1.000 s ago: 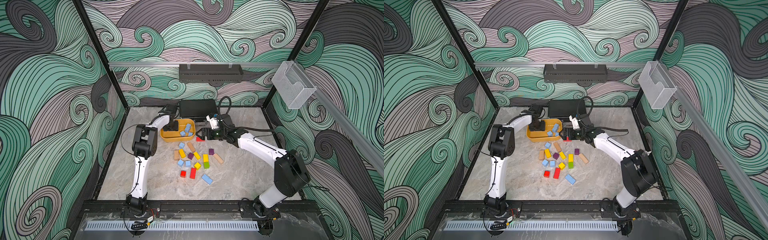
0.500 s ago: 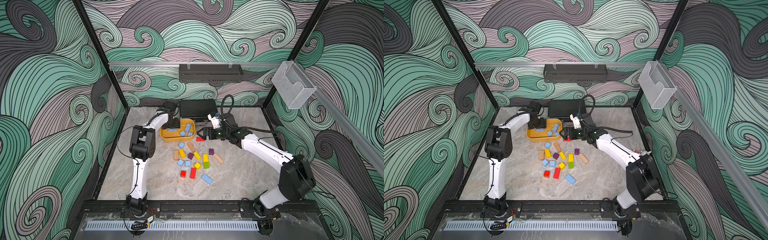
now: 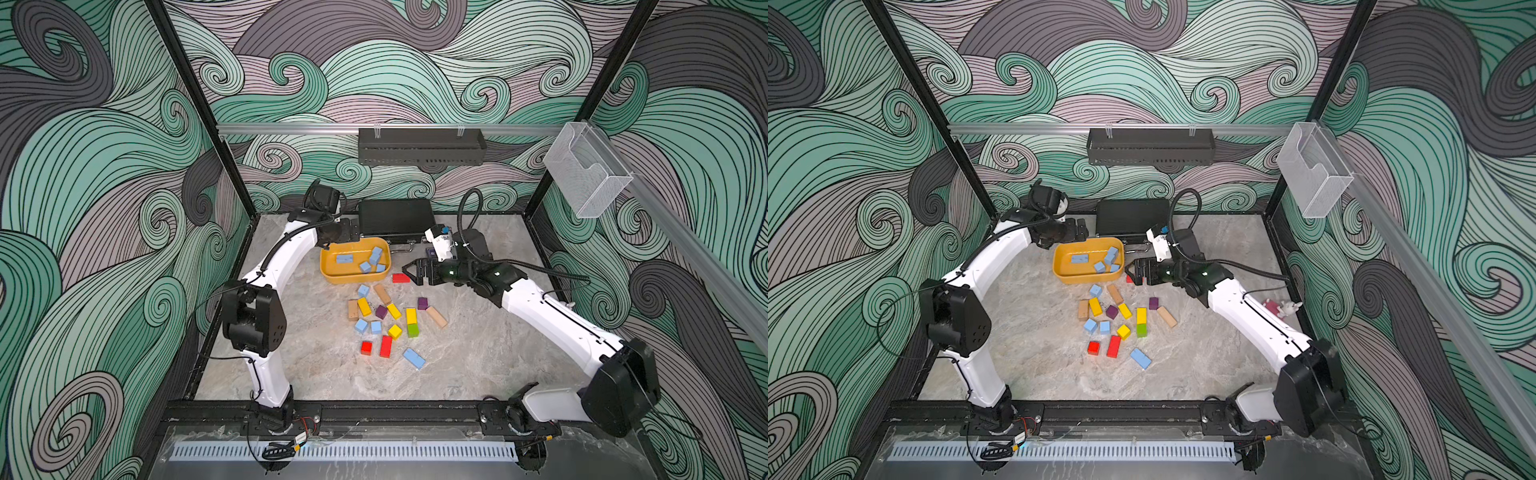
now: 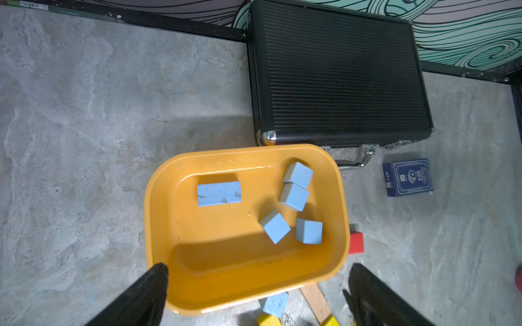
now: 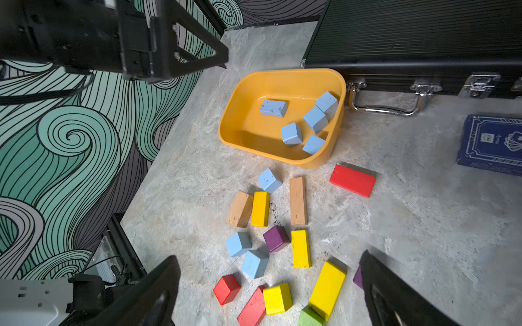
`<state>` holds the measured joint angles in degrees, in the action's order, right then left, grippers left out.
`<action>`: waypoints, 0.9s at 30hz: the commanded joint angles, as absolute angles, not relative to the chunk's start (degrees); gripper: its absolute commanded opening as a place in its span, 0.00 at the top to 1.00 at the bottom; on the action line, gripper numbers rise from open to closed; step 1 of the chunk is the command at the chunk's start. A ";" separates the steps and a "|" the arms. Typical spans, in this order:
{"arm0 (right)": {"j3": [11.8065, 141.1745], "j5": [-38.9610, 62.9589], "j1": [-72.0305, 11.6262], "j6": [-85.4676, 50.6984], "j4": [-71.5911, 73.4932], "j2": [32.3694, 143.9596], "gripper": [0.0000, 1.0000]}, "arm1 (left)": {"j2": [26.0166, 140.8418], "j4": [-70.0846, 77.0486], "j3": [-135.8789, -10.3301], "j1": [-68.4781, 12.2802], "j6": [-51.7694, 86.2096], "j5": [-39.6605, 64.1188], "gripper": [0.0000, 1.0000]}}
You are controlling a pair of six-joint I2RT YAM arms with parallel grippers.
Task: Pick out the blue building blocks
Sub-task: Place the building block in the storage box, then pick up the building block from the center of the board.
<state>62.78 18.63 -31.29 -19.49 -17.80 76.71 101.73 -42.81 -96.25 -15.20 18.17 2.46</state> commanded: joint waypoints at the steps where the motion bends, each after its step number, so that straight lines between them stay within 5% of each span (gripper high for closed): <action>1: 60.56 15.96 -31.84 -17.44 -20.21 72.80 0.01 | 96.30 -43.27 -92.82 -16.06 16.25 3.95 0.01; 16: 52.15 9.10 -35.26 -18.80 -25.23 59.66 0.01 | 72.97 -41.40 -74.80 -23.87 13.67 1.13 0.01; 27: 44.01 8.65 -36.82 -21.63 -25.73 53.10 0.01 | 65.94 -41.02 -63.98 -30.89 16.92 -0.08 0.02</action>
<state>45.50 9.34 -36.36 -20.18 -24.97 54.37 67.48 -41.43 -65.14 -29.76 15.33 1.06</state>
